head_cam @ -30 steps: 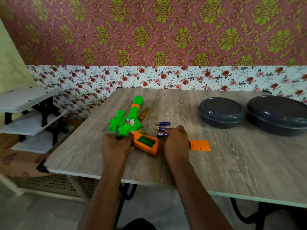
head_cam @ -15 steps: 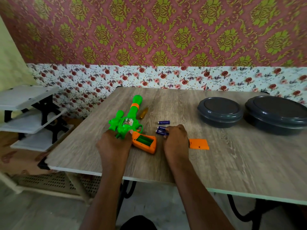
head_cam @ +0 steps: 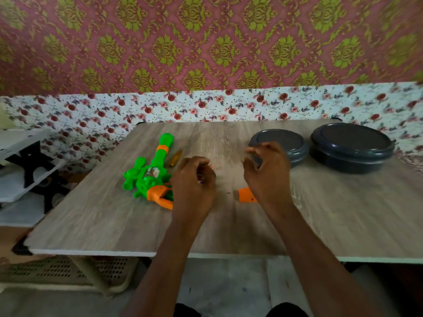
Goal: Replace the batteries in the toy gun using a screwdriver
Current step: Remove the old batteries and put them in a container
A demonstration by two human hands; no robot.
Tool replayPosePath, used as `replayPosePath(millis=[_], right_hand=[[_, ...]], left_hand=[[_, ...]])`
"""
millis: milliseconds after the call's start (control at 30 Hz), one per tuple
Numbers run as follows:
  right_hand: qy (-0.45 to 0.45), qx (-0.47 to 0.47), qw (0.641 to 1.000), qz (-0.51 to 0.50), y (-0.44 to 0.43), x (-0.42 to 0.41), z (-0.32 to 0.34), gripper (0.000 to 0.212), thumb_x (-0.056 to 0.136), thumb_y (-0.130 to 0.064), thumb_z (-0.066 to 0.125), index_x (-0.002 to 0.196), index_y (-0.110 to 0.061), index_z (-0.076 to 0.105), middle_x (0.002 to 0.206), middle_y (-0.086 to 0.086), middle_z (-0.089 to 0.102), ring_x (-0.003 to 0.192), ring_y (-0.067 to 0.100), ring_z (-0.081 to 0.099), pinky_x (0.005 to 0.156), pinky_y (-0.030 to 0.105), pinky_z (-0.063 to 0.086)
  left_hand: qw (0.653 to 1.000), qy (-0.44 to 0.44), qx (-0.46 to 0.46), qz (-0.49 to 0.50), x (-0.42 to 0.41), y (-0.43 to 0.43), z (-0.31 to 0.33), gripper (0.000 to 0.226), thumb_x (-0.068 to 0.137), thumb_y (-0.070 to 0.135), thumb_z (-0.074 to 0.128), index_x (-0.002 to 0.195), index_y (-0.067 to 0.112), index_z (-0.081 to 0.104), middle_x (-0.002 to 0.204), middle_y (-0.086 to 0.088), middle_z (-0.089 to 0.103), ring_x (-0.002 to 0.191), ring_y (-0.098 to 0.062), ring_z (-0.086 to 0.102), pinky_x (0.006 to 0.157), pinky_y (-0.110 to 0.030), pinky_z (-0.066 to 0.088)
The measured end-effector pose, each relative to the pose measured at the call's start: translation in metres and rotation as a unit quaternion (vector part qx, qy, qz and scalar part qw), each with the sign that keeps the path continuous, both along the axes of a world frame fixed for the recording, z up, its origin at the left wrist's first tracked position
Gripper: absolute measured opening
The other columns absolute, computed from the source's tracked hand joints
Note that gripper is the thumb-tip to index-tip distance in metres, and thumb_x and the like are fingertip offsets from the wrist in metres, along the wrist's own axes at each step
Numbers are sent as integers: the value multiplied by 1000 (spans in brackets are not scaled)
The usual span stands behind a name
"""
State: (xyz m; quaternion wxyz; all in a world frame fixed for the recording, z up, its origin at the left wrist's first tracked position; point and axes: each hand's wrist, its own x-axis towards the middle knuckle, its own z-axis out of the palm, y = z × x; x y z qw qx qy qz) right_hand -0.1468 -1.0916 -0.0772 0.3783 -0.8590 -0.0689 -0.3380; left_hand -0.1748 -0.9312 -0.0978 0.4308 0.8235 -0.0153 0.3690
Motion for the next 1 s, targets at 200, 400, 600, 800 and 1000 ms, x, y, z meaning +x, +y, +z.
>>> replayPosePath(millis=[200,400,600,800,1000], right_hand=[[97,-116,987,-52,-66,51,1,52,83,-10,77,133,-10,67,140,11,58,129,29,56,111,35,44],[177,-248,952,-29,-87,77,2,61,92,-28,73,149,-27,51,162,4,39,150,29,34,122,50,22],[119,-231,966,1,-94,84,-11,58,88,-11,70,144,-16,57,148,10,58,138,33,51,121,51,34],[-56,-58,995,50,-87,67,-17,46,85,1,73,130,-4,68,129,14,71,117,28,68,105,42,55],[-126,24,980,153,-84,59,-8,45,86,-2,79,129,-8,69,123,2,72,103,1,66,86,16,54]], left_hand=[[988,79,52,-124,50,-53,7,32,94,17,70,126,14,69,120,-2,72,104,-10,67,91,-27,57],[974,134,84,-162,91,-68,7,38,98,22,67,135,15,63,132,-3,67,119,-14,62,92,-15,45],[977,129,-5,-170,102,-74,-3,29,97,21,69,126,17,68,123,4,71,105,0,65,82,-3,49],[939,163,-241,-184,104,-68,-4,37,101,24,64,136,17,59,125,1,68,113,-14,68,99,-35,57],[786,180,-483,-343,93,-56,13,56,92,42,63,142,16,55,135,-14,67,126,-30,64,105,-45,53]])
